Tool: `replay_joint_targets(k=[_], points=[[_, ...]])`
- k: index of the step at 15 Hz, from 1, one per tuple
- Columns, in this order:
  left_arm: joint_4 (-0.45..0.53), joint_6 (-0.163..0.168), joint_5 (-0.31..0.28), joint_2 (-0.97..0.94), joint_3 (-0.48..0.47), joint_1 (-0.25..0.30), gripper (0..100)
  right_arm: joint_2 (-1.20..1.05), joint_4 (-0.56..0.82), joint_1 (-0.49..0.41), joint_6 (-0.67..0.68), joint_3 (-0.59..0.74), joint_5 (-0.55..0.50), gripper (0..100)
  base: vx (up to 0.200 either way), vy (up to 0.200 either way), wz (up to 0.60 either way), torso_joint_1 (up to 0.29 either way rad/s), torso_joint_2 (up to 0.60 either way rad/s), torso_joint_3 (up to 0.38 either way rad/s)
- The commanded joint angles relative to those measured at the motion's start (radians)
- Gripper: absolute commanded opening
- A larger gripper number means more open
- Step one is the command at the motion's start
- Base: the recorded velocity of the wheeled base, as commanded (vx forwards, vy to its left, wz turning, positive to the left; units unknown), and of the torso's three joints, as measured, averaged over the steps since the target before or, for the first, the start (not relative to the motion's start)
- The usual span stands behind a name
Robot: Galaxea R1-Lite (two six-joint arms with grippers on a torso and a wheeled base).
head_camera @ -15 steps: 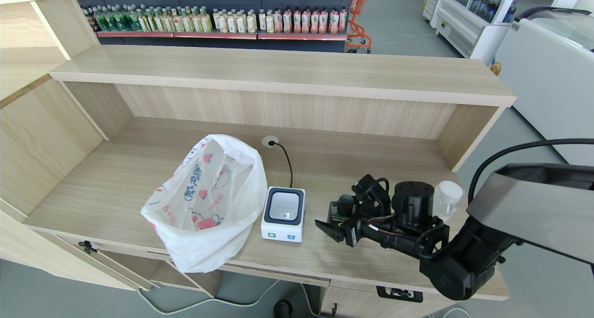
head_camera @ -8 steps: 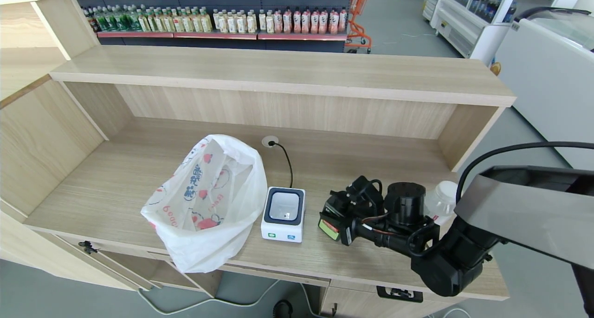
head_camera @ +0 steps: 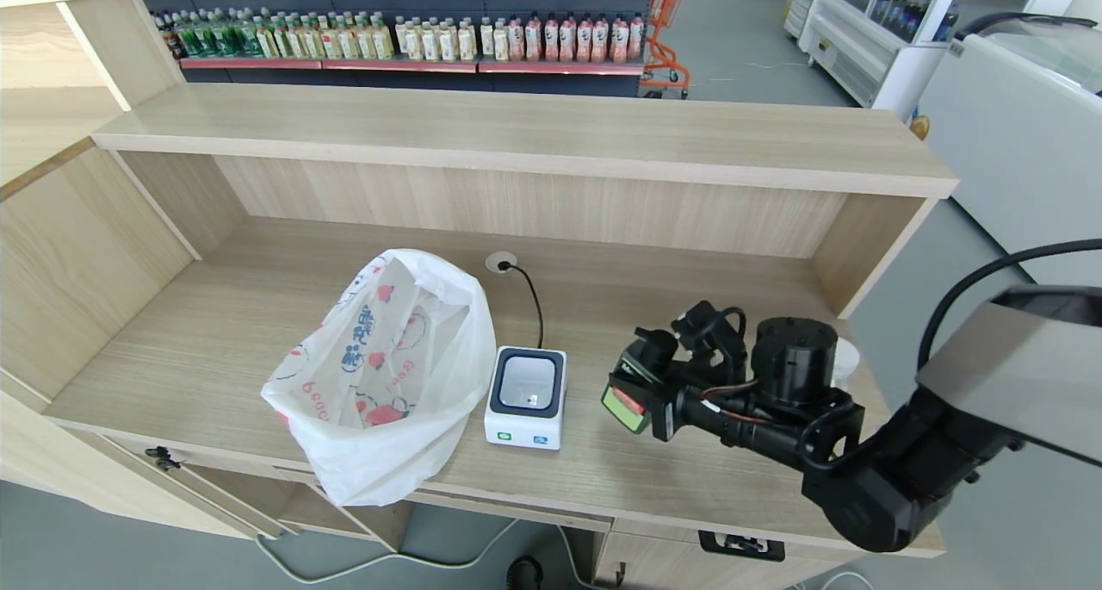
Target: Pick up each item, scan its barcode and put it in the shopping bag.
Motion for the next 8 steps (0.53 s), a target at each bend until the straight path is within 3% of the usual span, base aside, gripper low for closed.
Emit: replay_joint_targets(k=[1,5,8], points=[[0.0,0.0,0.0,0.001,0.0,0.0,100,-0.21,0.077,-0.027,0.028,0.065,-0.001,0,0.0,0.0,0.0,0.0,0.0,0.0],[0.0,0.0,0.0,0.001,0.0,0.0,100,-0.539,0.341,-0.05,0.007,0.081,0.0,0,0.0,0.0,0.0,0.0,0.0,0.0],[0.0,0.0,0.0,0.001,0.0,0.0,100,-0.865,0.591,-0.053,-0.469,0.186,0.002,0,0.0,0.0,0.0,0.0,0.0,0.0]])
